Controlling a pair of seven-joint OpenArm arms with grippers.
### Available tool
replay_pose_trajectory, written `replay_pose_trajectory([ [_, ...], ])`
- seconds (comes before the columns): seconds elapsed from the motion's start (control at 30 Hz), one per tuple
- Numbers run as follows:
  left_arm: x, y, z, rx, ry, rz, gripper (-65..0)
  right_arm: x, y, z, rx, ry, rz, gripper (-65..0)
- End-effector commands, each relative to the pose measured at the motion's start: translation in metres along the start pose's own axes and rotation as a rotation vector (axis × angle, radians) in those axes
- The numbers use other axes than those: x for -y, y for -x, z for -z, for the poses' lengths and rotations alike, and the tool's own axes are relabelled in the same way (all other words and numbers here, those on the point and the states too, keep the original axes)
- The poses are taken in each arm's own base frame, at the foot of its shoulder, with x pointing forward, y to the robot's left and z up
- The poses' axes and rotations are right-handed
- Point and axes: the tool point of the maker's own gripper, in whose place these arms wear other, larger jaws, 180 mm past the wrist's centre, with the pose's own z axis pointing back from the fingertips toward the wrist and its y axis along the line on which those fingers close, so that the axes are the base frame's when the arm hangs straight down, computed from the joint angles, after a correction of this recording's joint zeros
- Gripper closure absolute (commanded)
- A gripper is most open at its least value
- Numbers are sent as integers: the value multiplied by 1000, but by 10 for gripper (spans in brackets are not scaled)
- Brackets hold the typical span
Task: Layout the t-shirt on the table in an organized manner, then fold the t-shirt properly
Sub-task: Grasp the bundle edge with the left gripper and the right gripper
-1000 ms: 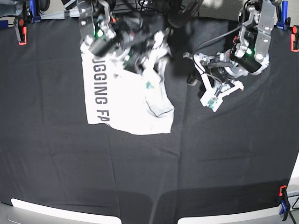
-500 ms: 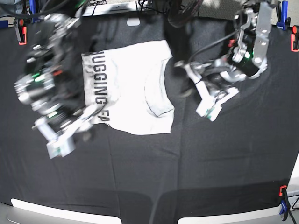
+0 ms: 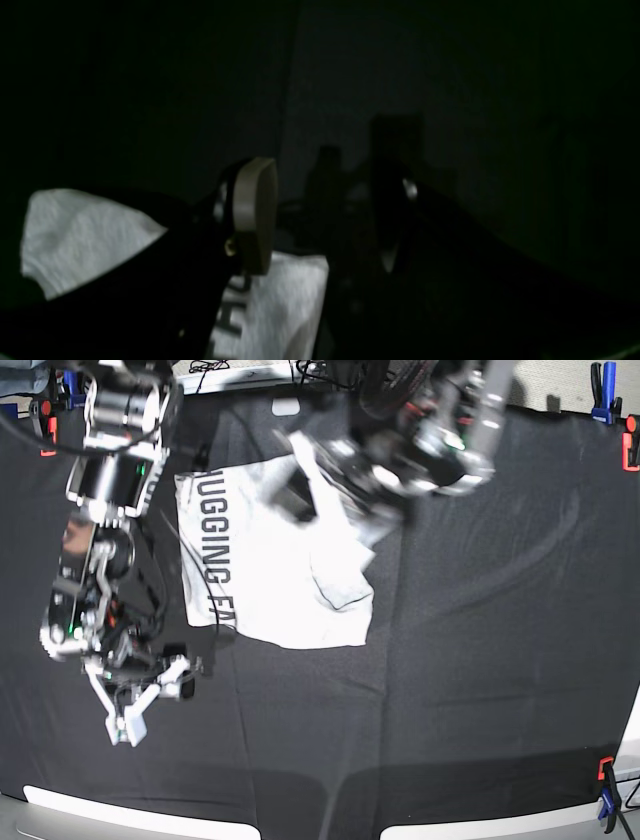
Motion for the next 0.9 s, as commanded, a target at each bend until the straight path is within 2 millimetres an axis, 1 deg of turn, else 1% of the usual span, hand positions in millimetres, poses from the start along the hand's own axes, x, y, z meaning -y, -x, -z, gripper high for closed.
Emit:
replay_pose_trajectory([
  [0.0, 13, -13, 2, 45, 29, 36, -237, 4, -32, -7, 85, 7, -14, -303],
  [0.07, 26, -10, 8, 36, 35, 99, -237, 5, -38, -8, 95, 9, -17, -303],
  [0.13, 34, -5, 14, 20, 34, 146, -237, 5, -38, -8, 97, 8, -17, -303],
  [0.2, 38, 3, 19, -5, 35, 174, -237, 5, -33, -6, 79, 7, -15, -303],
  [0.23, 37, 8, 23, -15, 31, 178, -237, 5, -29, -5, 62, 5, -12, -303],
  [0.4, 17, 38, 42, -77, -5, 153, -237, 3, 2, 7, -56, -25, 11, -303],
  [0.5, 7, 47, 47, -113, -24, 161, -237, -6, 23, 16, -119, -90, 20, -303],
  [0.53, 5, 46, 48, -113, -27, 163, -237, -11, 30, 19, -133, -123, 25, -303],
  [0.6, 0, 38, 50, -86, -45, 165, -237, -22, 42, 24, -160, -189, 20, -303],
  [0.67, -13, 29, 50, -66, -106, 186, -237, -27, 51, 25, -190, -225, 26, -303],
  [0.7, -21, 25, 49, -62, -151, 208, -237, -29, 54, 24, -202, -236, 19, -303],
  [0.8, -47, 22, 43, -79, -286, 281, -237, -27, 58, 22, -223, -237, 10, -303],
  [0.87, -57, 23, 40, -79, -331, 290, -237, -26, 60, 21, -232, -236, 9, -303],
])
